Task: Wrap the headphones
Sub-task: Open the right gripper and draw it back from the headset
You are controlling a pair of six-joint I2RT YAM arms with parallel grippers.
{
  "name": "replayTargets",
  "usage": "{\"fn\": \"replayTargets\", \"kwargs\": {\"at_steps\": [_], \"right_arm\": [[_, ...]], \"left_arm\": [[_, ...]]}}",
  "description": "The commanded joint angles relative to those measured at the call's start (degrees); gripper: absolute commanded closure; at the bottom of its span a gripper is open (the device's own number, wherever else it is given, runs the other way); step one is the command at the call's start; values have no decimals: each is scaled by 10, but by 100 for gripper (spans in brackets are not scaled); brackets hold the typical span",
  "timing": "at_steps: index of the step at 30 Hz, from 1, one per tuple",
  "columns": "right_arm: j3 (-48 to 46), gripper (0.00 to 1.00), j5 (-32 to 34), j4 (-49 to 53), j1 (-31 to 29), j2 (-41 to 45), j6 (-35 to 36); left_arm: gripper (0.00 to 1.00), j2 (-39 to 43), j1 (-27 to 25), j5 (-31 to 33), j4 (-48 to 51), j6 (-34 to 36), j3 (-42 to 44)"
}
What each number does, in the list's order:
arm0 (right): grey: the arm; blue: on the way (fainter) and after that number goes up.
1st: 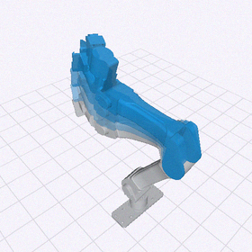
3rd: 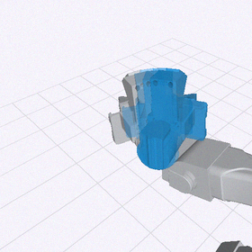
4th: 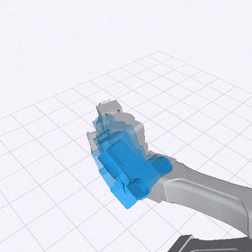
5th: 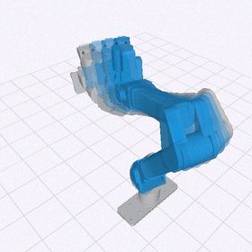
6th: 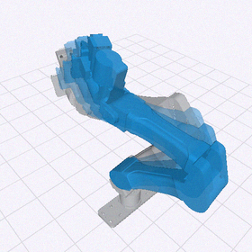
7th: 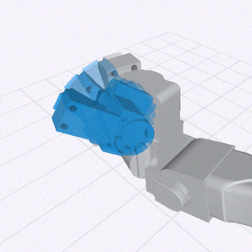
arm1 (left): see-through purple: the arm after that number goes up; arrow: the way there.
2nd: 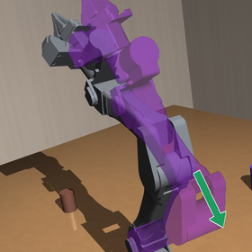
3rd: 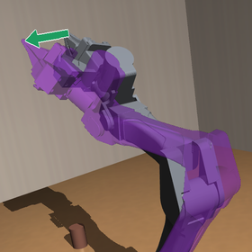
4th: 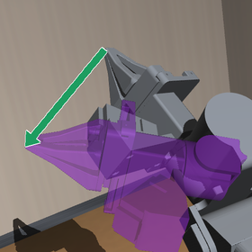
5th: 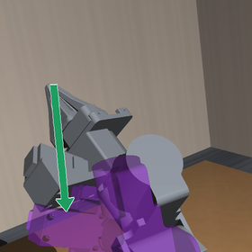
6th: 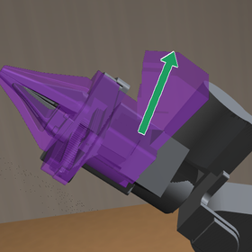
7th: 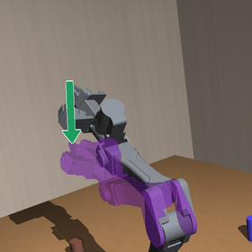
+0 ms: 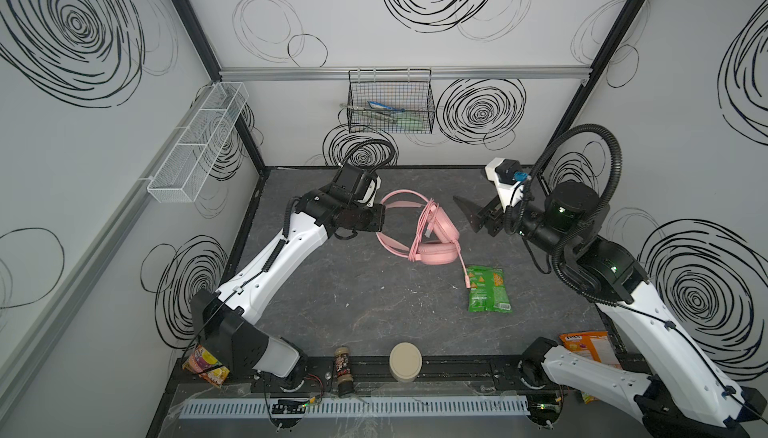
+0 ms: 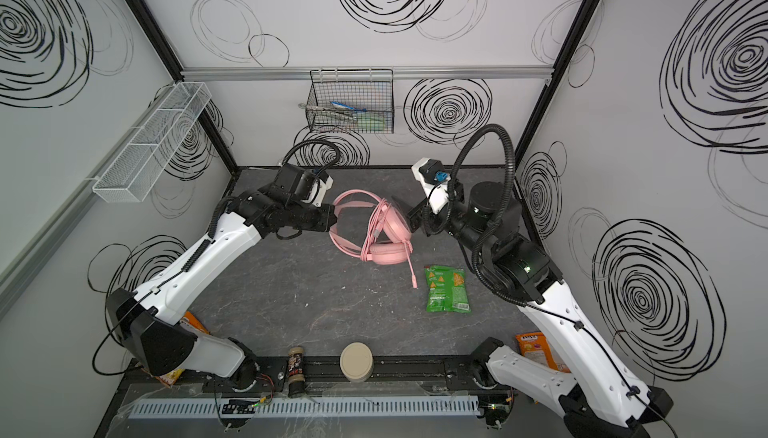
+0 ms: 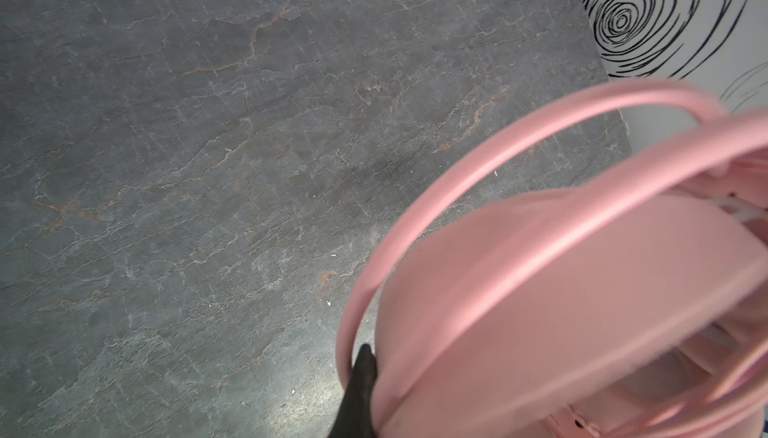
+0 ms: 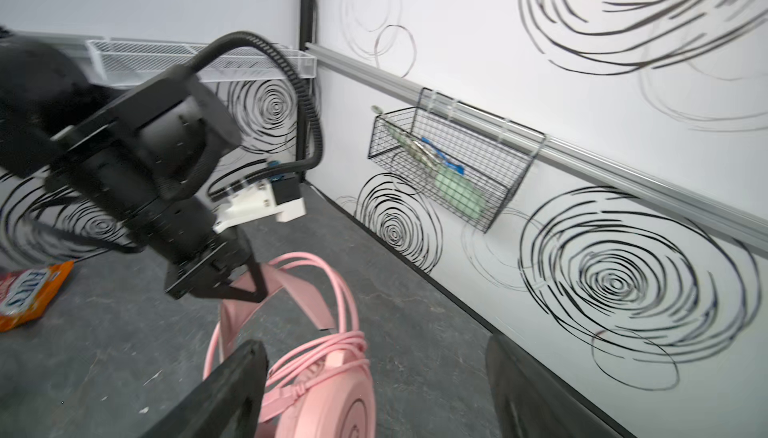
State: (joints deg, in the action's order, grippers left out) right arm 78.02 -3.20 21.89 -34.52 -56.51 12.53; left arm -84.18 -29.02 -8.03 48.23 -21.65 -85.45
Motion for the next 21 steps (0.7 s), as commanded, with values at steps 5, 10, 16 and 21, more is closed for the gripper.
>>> {"fn": "replayTargets", "kwargs": {"at_steps": [5,10,16,21], "right_arm": [[-7,12,-1,13,62,-31,-88],[-52,14,-25,22,117,-33,-171],[-126,14,-118,-4,130,-17,-184],[-144,15,-131,16,92,-36,-154]], "left_arm": [[100,51,15,7,-84,-54,53],[100,66,21,17,-132,-80,124],[100,76,25,9,-168,-98,170],[100,83,23,11,-169,-101,172]]}}
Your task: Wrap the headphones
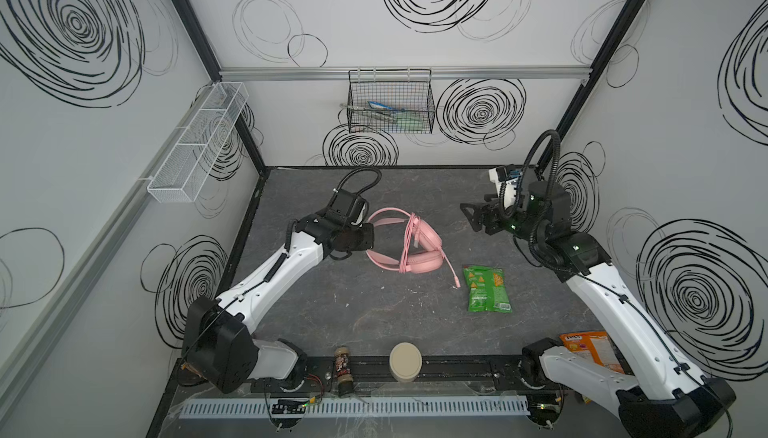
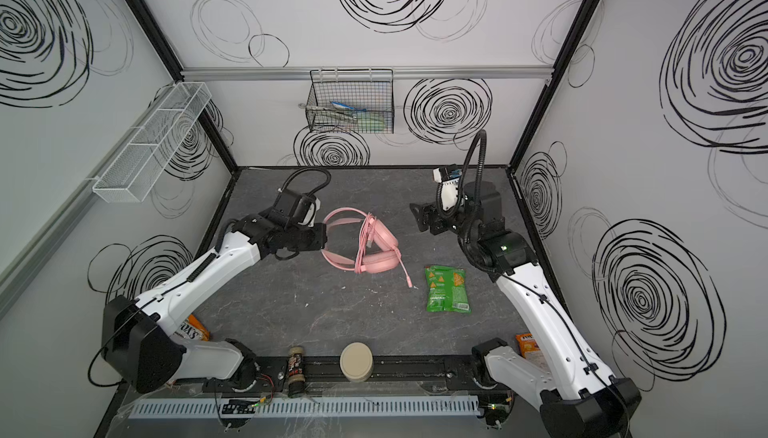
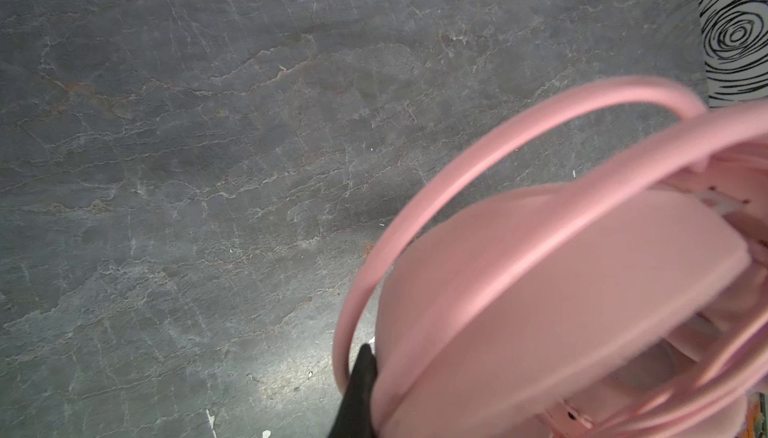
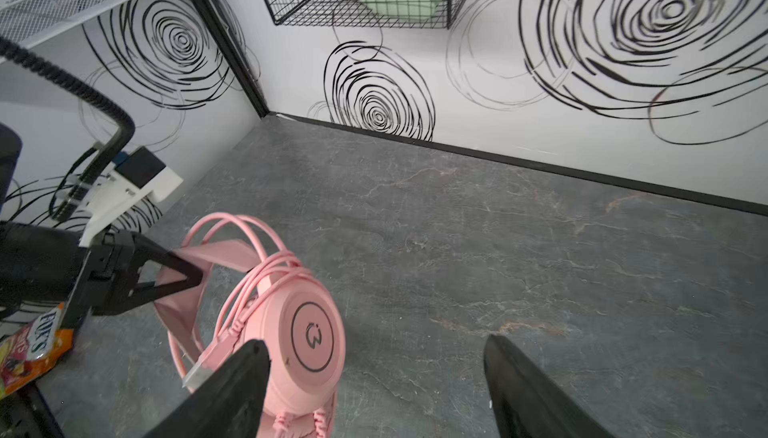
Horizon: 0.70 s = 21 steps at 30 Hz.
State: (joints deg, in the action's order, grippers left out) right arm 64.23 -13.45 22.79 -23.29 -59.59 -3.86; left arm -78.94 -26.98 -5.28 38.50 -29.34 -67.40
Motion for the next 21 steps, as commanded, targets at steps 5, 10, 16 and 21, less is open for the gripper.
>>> {"fn": "replayTargets", "kwargs": {"at_steps": [5,10,16,21], "right_arm": [[-9,18,-18,19,-59,-42,30],[-15,20,9,5,-85,-71,36],[-21,22,11,-12,-86,-88,41],[-28,22,2,-21,-89,-89,37]], "left_arm": [[100,37,-5,-18,-72,-26,-11],[100,38,-17,-15,-76,-35,-12],[100,34,-32,-13,-79,-41,-18],[100,29,-42,-11,-80,-43,-20]]}}
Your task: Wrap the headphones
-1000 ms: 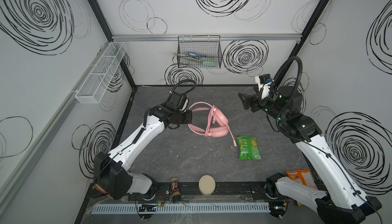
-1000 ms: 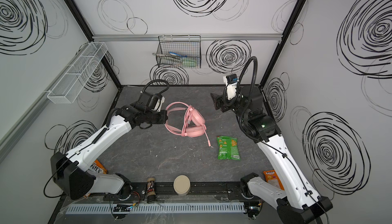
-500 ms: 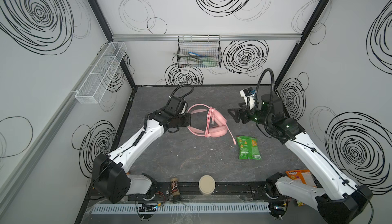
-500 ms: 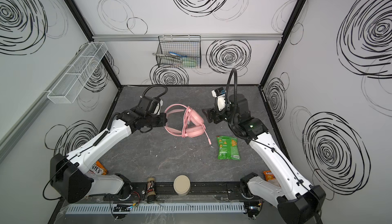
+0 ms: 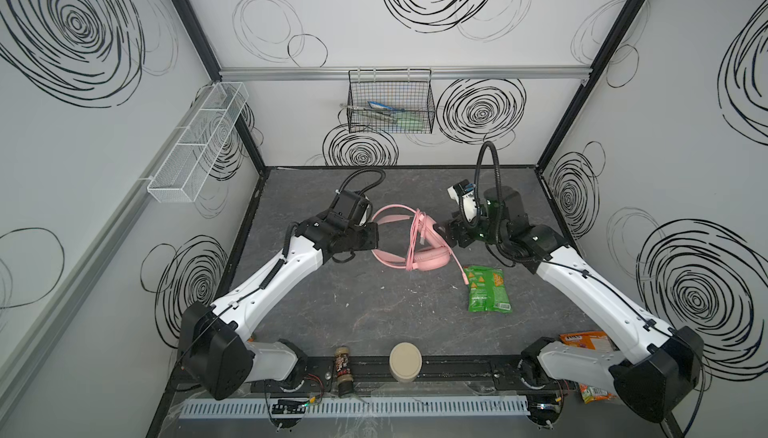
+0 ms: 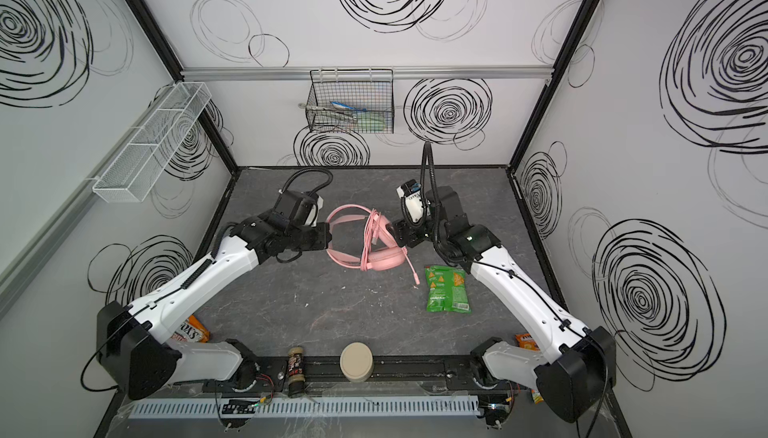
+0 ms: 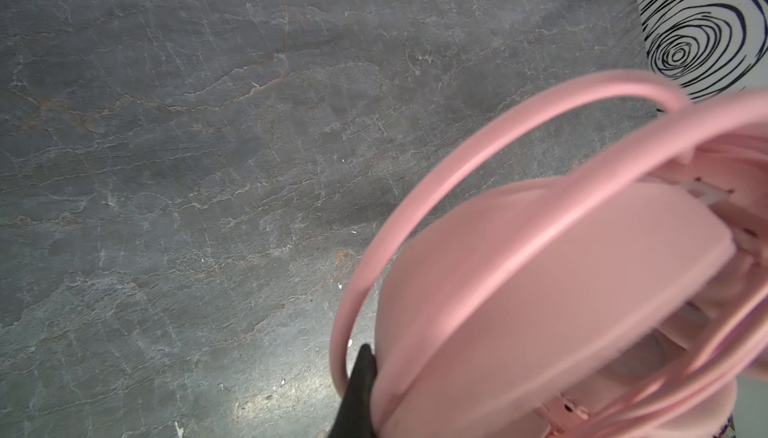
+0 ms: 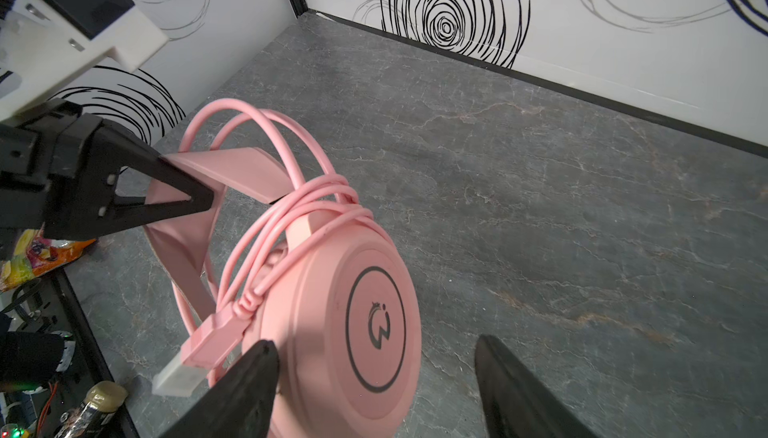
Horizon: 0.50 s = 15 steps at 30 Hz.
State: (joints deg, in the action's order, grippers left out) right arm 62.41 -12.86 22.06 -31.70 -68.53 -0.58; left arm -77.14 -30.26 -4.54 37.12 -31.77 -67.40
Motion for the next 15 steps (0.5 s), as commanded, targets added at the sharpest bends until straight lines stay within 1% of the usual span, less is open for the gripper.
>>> {"fn": "replayTargets", "kwargs": {"at_steps": [1,9,15], "right_arm": [[-11,22,-4,-18,-8,1,2],[-18,22,-5,-32,-36,-8,-5],[-28,23,0,-31,-42,-10,1]], "left_arm": [[100,9,-11,-18,-67,-20,-20],[100,2,-21,-16,-72,-25,-26],[100,1,-21,-16,-68,-22,-30]]}}
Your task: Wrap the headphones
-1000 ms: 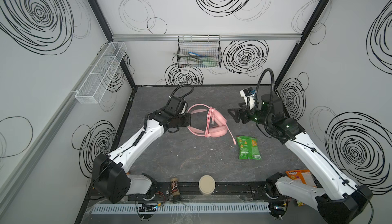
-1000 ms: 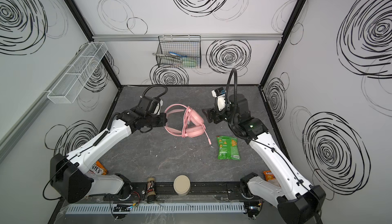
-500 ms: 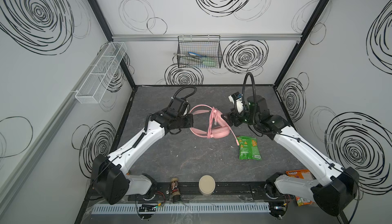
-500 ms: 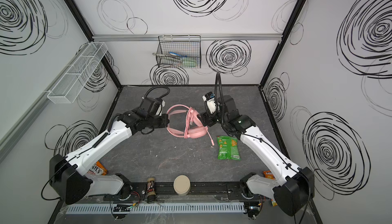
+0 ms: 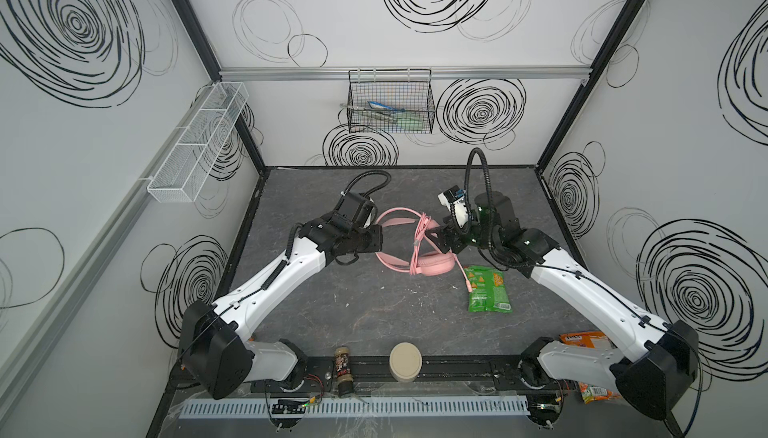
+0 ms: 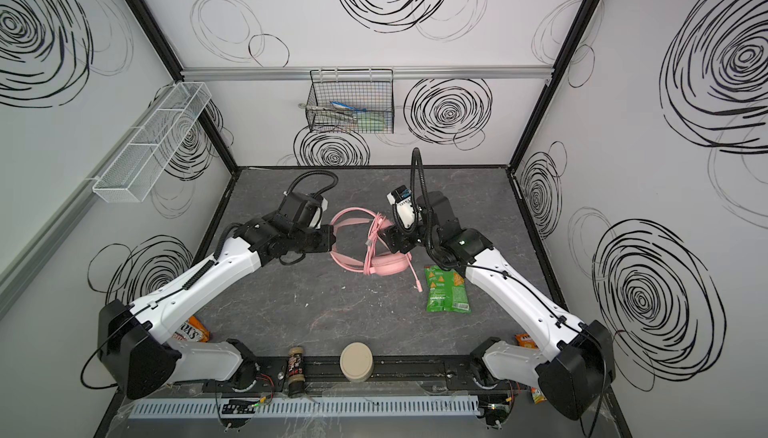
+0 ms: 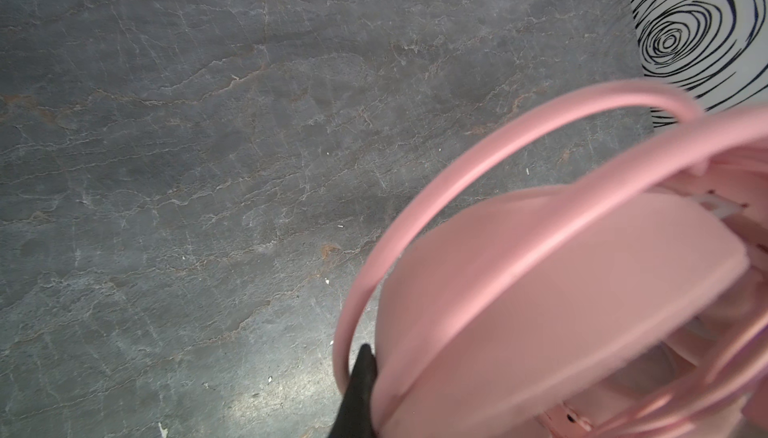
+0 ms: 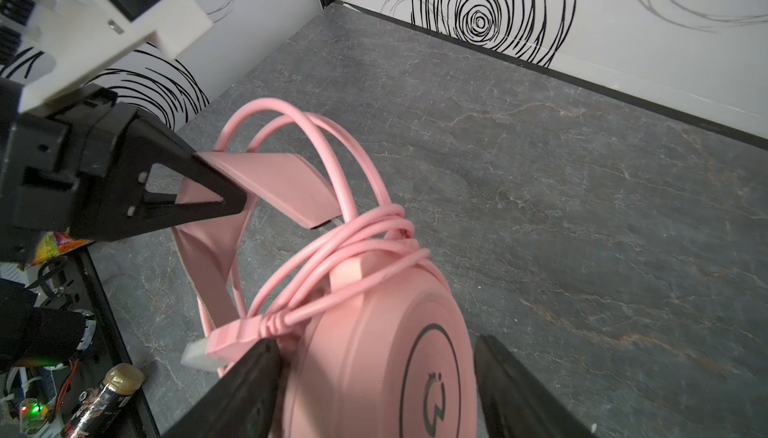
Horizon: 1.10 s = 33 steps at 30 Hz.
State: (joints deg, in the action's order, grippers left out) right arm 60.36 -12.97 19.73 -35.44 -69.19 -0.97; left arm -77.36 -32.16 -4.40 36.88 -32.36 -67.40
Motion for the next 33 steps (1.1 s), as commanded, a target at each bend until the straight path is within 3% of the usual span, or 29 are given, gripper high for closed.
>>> {"fn": "replayTargets", "kwargs": {"at_steps": [1,13,22,33], "right_arm": [[-8,23,4,-6,-6,-4,8],[9,26,68,35,-34,-27,55],[-12,19,60,-2,-34,35,47],[-6,15,113,16,-23,74,50]], "left_arm": [[100,3,-2,-18,-66,-17,-30],[100,4,-3,-11,-66,-15,-29],[100,8,23,-18,-77,-20,2],[100,1,57,-29,-113,-21,32]]}}
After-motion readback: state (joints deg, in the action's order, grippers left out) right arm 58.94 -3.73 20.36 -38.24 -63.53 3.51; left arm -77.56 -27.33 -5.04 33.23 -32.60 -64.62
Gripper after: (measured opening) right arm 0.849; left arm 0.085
